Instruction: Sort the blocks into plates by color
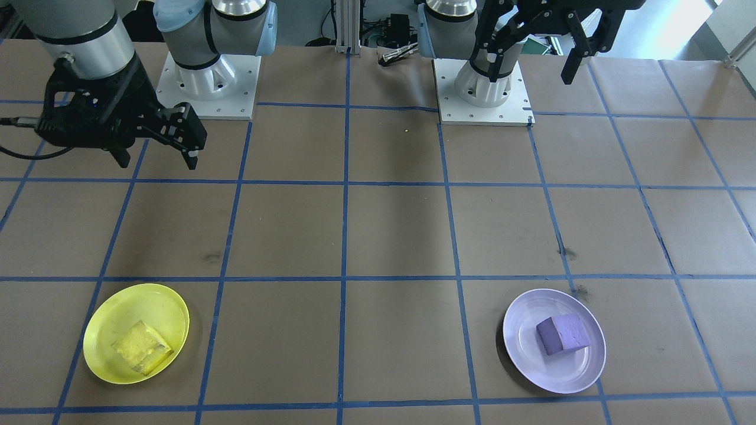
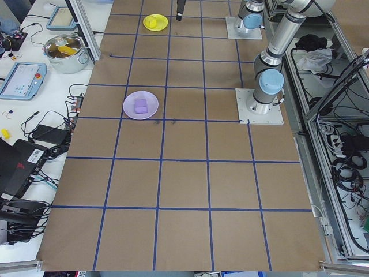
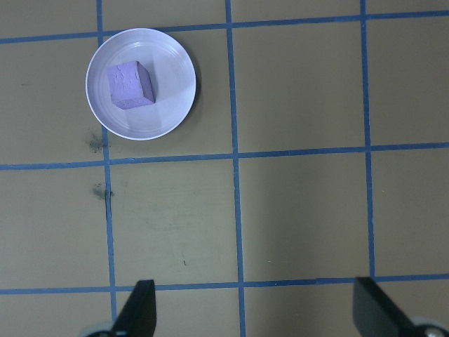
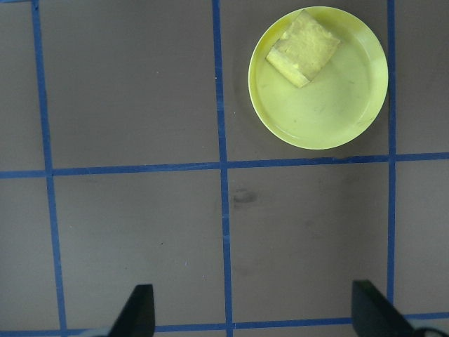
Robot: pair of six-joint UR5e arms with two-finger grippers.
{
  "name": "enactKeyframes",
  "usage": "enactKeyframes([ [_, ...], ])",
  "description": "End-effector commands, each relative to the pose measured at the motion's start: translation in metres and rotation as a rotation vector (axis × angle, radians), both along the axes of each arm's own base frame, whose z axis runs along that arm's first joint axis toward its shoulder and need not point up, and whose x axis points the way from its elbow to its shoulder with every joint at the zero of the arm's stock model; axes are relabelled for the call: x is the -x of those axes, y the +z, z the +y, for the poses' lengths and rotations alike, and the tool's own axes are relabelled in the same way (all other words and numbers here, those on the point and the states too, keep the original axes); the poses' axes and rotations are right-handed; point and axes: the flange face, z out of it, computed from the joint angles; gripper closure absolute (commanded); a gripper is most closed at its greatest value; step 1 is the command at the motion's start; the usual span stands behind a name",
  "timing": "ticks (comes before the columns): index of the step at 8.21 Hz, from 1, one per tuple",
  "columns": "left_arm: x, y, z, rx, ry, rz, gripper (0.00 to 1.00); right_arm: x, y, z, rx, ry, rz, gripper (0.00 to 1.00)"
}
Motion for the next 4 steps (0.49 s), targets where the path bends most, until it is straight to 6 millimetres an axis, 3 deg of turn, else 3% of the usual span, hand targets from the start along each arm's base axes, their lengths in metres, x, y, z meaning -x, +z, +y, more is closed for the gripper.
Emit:
enactKeyframes([
  [1, 0.0001, -0.0004, 0.0, -0.001, 0.002, -0.001, 0.0, -0.0083, -0.0169, 0.023, -0.026, 0.031, 0.002, 0.0],
  [4, 0.0001, 0.0004, 0.0001, 0.001, 0.0, -0.001, 0.0, -0.0063, -0.0183, 0.0207, -0.023, 0.029, 0.016, 0.0],
])
